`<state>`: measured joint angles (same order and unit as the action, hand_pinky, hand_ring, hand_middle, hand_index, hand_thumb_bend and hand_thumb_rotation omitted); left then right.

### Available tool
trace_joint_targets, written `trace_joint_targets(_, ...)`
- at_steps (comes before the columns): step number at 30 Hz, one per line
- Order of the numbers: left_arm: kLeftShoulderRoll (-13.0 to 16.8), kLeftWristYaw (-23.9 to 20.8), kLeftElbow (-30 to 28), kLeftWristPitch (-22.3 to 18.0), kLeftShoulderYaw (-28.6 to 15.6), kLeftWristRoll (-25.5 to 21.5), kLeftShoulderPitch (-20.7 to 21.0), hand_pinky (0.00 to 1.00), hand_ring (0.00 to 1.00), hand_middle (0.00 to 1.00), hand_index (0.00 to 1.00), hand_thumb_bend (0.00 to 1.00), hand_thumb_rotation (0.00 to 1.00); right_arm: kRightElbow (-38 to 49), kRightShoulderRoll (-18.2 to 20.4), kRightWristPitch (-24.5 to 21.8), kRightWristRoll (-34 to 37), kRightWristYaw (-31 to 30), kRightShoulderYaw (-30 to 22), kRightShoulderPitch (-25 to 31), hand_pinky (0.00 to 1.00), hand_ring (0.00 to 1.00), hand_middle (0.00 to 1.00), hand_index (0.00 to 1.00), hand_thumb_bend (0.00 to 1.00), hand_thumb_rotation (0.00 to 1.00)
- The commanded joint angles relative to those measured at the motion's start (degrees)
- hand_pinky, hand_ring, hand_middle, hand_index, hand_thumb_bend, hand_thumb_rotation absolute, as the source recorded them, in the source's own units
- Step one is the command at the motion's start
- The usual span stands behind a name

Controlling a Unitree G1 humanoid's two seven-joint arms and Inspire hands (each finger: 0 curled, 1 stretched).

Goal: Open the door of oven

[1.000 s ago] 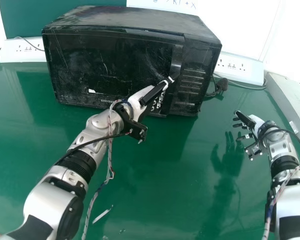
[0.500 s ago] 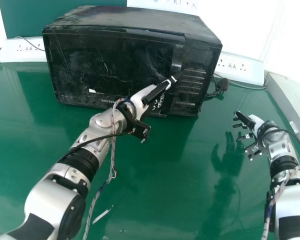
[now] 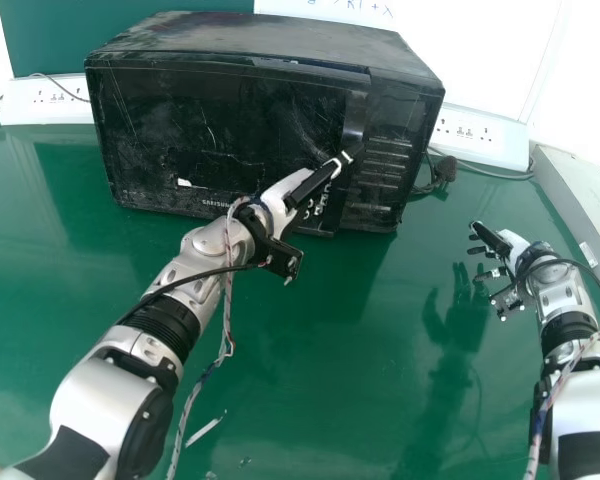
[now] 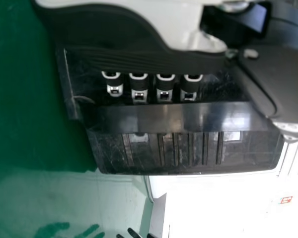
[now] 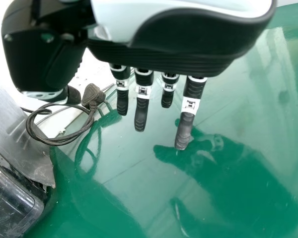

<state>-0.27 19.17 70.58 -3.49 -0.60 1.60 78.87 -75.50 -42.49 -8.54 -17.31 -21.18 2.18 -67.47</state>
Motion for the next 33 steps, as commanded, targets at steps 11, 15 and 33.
trace_joint_targets(11, -2.69, 0.22, 0.24, 0.97, -1.19, -0.85, 1.22, 0.61, 0.65, 0.70, 0.78, 1.00, 0.86, -2.17, 2.66, -1.60, 0.35, -2.55, 0.20, 3.14, 0.59, 0.74, 0.79, 0.89, 0.54, 0.59)
trace_joint_targets(15, -2.83, -0.40, 0.16, 1.57, -1.57, -1.05, 1.16, 0.54, 0.58, 0.63, 0.71, 1.00, 0.83, -2.16, 2.60, -1.50, 0.16, -3.03, 0.37, 3.08, 0.58, 0.73, 0.80, 0.89, 0.56, 0.59)
trace_joint_targets(33, -3.44, -0.90, 0.02, 2.61, -3.00, -1.46, 0.90, 0.39, 0.42, 0.51, 0.60, 1.00, 0.78, -2.14, 2.80, -1.77, -0.06, -1.82, 0.52, 3.11, 0.59, 0.73, 0.79, 0.88, 0.52, 0.60)
